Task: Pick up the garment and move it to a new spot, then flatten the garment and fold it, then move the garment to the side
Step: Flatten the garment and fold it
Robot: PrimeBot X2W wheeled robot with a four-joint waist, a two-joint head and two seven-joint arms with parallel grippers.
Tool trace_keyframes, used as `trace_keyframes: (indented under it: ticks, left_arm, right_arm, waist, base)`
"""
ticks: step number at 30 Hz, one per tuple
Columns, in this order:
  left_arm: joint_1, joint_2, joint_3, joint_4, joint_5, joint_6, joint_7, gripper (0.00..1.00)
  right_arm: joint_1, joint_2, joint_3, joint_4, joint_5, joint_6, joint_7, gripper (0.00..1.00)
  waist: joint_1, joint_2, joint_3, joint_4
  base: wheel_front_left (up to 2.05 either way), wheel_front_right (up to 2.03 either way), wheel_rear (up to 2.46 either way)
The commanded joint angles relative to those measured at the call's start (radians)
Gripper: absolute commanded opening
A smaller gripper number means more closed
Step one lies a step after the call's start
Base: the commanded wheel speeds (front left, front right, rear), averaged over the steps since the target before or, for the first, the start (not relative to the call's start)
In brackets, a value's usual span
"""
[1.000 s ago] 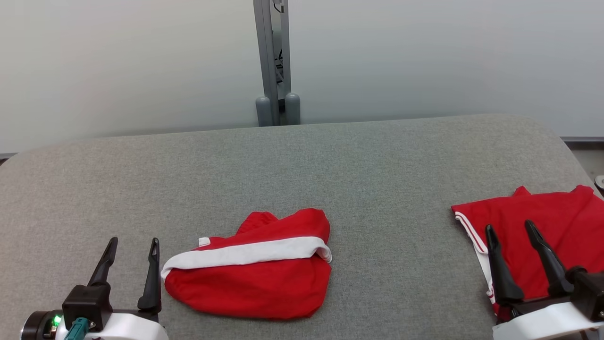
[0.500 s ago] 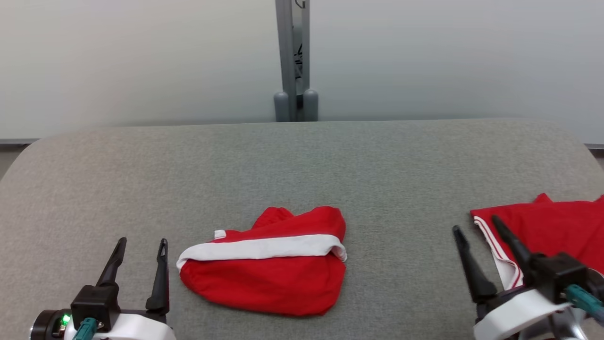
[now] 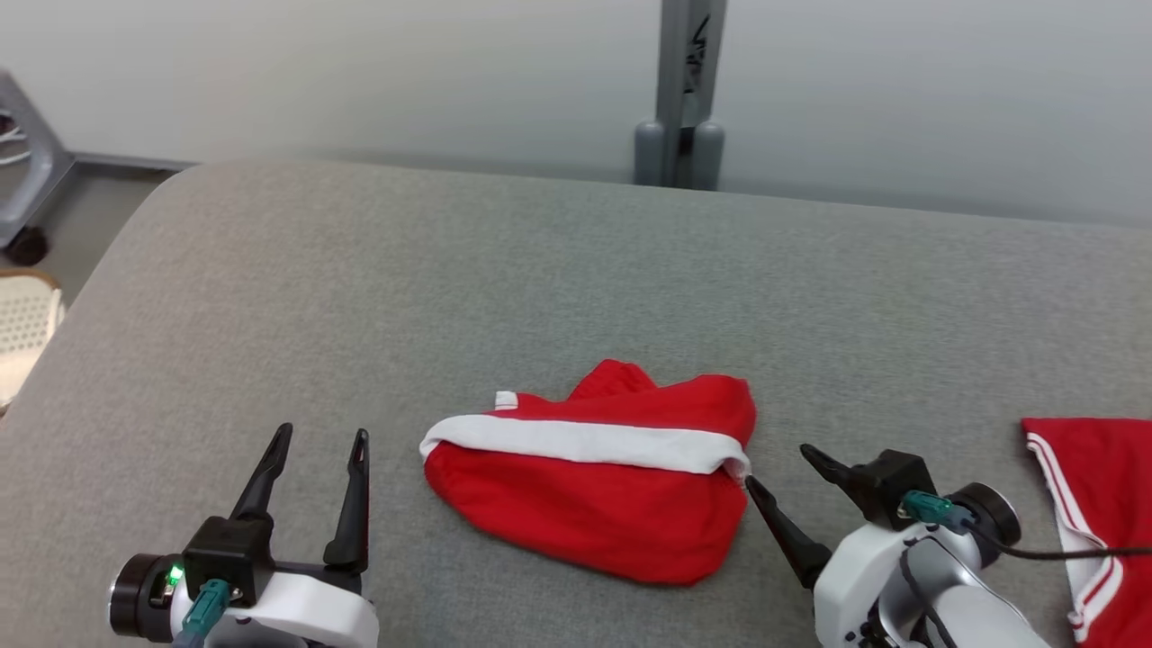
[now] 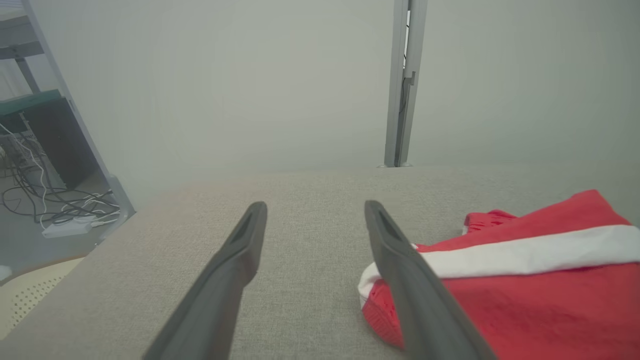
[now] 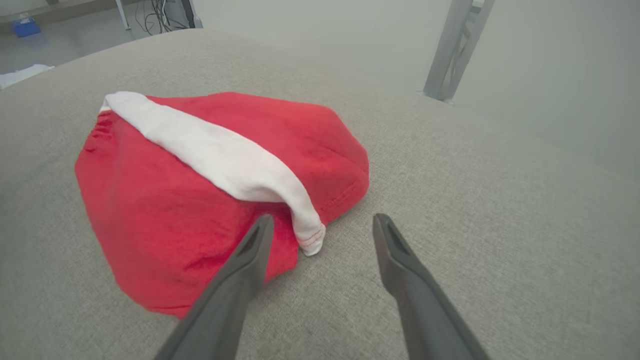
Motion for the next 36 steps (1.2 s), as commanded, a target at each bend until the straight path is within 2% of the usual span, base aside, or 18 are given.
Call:
trace_keyframes:
  ticks: [1, 6, 11, 12, 13, 17, 21, 25, 26, 30, 34, 35, 36]
  left_arm:
    - [-0.021, -0.002, -0.002, 0.005, 0.005, -0.005, -0.008, 1.0]
    - [-0.051, -0.012, -0.011, 0.031, 0.0, -0.013, -0.016, 1.0]
    - [-0.068, -0.016, -0.012, 0.054, -0.004, -0.017, -0.025, 1.0]
    - [-0.072, -0.017, -0.011, 0.056, -0.004, -0.018, -0.028, 1.0]
    - [-0.074, -0.017, -0.012, 0.058, -0.004, -0.019, -0.029, 1.0]
    - [-0.076, -0.019, -0.01, 0.067, -0.006, -0.02, -0.036, 1.0]
    - [-0.074, -0.017, -0.003, 0.067, -0.004, -0.018, -0.037, 1.0]
    - [-0.074, -0.007, 0.006, 0.064, -0.005, -0.018, -0.04, 1.0]
    - [-0.075, -0.006, 0.008, 0.062, -0.003, -0.016, -0.04, 1.0]
    - [-0.076, -0.006, 0.009, 0.059, 0.0, -0.014, -0.042, 1.0]
    - [-0.081, -0.009, 0.004, 0.06, 0.004, -0.016, -0.042, 1.0]
    - [-0.082, -0.009, 0.003, 0.06, 0.003, -0.017, -0.042, 1.0]
    - [-0.081, -0.008, 0.004, 0.06, 0.002, -0.017, -0.043, 1.0]
  right_arm:
    - [-0.029, 0.001, 0.017, 0.034, 0.015, 0.0, -0.016, 1.0]
    - [-0.122, 0.02, 0.067, 0.208, 0.039, 0.0, -0.04, 1.0]
    - [-0.196, 0.05, 0.104, 0.332, 0.064, 0.0, -0.092, 1.0]
    - [-0.205, 0.054, 0.107, 0.35, 0.07, 0.0, -0.104, 0.34]
    - [-0.214, 0.056, 0.107, 0.364, 0.075, 0.0, -0.116, 0.0]
    - [-0.224, 0.041, 0.106, 0.388, 0.073, 0.0, -0.156, 0.0]
    - [-0.199, -0.009, 0.1, 0.352, 0.046, 0.0, -0.179, 0.0]
    - [-0.187, -0.095, 0.088, 0.273, -0.039, 0.0, -0.153, 0.0]
    - [-0.173, -0.126, 0.073, 0.221, -0.077, 0.0, -0.13, 0.0]
    - [-0.121, -0.148, 0.052, 0.139, -0.105, 0.0, -0.069, 0.0]
    - [-0.082, -0.133, 0.045, 0.124, -0.091, 0.0, -0.042, 0.0]
    - [-0.071, -0.123, 0.043, 0.125, -0.083, 0.0, -0.044, 0.15]
    - [-0.061, -0.112, 0.04, 0.128, -0.08, 0.0, -0.047, 0.38]
  waist:
    - [0.0, 0.0, 0.026, 0.032]
    - [0.0, 0.0, 0.049, 0.058]
    - [0.0, 0.0, 0.061, 0.061]
    - [0.0, 0.0, 0.062, 0.059]
    - [0.0, 0.0, 0.063, 0.057]
    - [0.0, 0.0, 0.065, 0.036]
    - [0.0, 0.0, 0.064, -0.001]
    - [0.0, 0.0, 0.066, -0.042]
    - [0.0, 0.0, 0.067, -0.059]
    - [0.0, 0.0, 0.066, -0.084]
    - [0.0, 0.0, 0.066, -0.094]
    - [0.0, 0.0, 0.065, -0.097]
    - [0.0, 0.0, 0.064, -0.101]
  base:
    - [0.0, 0.0, 0.0]
    - [0.0, 0.0, 0.0]
    - [0.0, 0.0, 0.0]
    - [0.0, 0.0, 0.0]
    - [0.0, 0.0, 0.0]
    - [0.0, 0.0, 0.0]
    - [0.0, 0.0, 0.0]
    - [0.0, 0.0, 0.0]
    - [0.0, 0.0, 0.0]
    - [0.0, 0.0, 0.0]
    - [0.0, 0.0, 0.0]
    - [0.0, 0.0, 0.0]
    - [0.0, 0.0, 0.0]
